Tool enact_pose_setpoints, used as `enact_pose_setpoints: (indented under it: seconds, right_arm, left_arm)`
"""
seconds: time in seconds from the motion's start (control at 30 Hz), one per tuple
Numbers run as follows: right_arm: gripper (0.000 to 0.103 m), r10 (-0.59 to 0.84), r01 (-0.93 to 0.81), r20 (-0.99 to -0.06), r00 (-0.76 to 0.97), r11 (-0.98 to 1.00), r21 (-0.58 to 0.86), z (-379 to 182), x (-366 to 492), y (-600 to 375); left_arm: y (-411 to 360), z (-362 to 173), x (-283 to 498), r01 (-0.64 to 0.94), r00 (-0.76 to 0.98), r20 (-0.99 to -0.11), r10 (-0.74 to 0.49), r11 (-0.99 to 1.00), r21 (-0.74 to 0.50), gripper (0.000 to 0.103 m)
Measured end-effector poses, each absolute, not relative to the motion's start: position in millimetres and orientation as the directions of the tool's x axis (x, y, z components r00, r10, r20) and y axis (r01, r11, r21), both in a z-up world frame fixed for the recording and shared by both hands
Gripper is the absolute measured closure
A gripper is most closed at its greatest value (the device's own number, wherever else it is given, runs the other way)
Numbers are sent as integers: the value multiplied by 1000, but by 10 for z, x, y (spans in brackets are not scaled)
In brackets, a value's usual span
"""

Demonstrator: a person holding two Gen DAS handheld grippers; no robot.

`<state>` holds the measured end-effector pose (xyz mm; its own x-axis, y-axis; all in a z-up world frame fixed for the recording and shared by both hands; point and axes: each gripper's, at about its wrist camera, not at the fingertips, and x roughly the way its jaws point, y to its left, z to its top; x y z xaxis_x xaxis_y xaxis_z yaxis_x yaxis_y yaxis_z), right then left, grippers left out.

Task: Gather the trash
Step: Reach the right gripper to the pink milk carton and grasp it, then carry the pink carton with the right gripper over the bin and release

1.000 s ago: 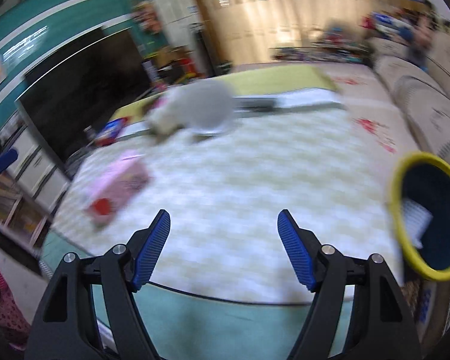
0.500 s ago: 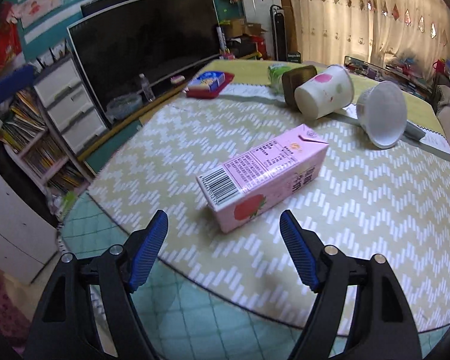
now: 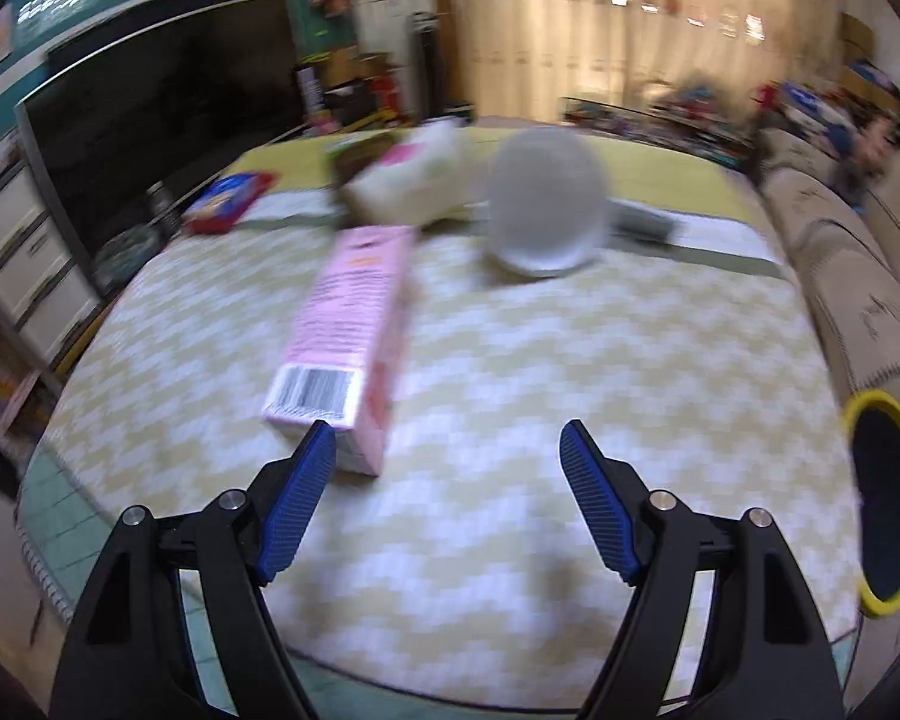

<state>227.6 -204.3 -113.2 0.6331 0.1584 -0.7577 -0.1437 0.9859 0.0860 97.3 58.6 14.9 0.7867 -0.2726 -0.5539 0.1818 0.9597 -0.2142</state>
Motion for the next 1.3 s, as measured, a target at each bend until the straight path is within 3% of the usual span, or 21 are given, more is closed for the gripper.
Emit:
enact_pose_setpoints:
  seconds: [0.27, 0.53, 0.63, 0.73, 1.03, 1.3]
  right_arm:
    - [30, 300, -247, -716, 630, 952, 182, -1075, 2232, -1944]
    - [30, 266, -282, -769, 581, 952, 117, -1314, 2425, -1529]
    - [41, 243, -265, -781, 575, 959, 103, -1373, 2503, -1515]
    - [63, 241, -254, -789, 565, 961, 112, -1402, 2542, -1562]
    - [64, 284, -264, -692, 663, 955, 139, -944, 2234, -1920]
    - [64, 317, -270, -663, 678, 947, 176, -698, 1911, -2282]
  left_arm:
    - [460, 105, 1008, 198, 776, -564, -283, 958, -209, 11]
    - [492, 22, 1040, 194, 766, -573, -291, 955, -226, 11]
    - [496, -23, 1067, 195, 759, -579, -297, 953, -232, 11]
    - [493, -55, 1090, 198, 754, -584, -301, 951, -236, 11]
    - [449, -138, 1147, 201, 740, -597, -309, 949, -242, 11]
    - [380, -136, 1139, 211, 737, -600, -312, 949, -235, 11]
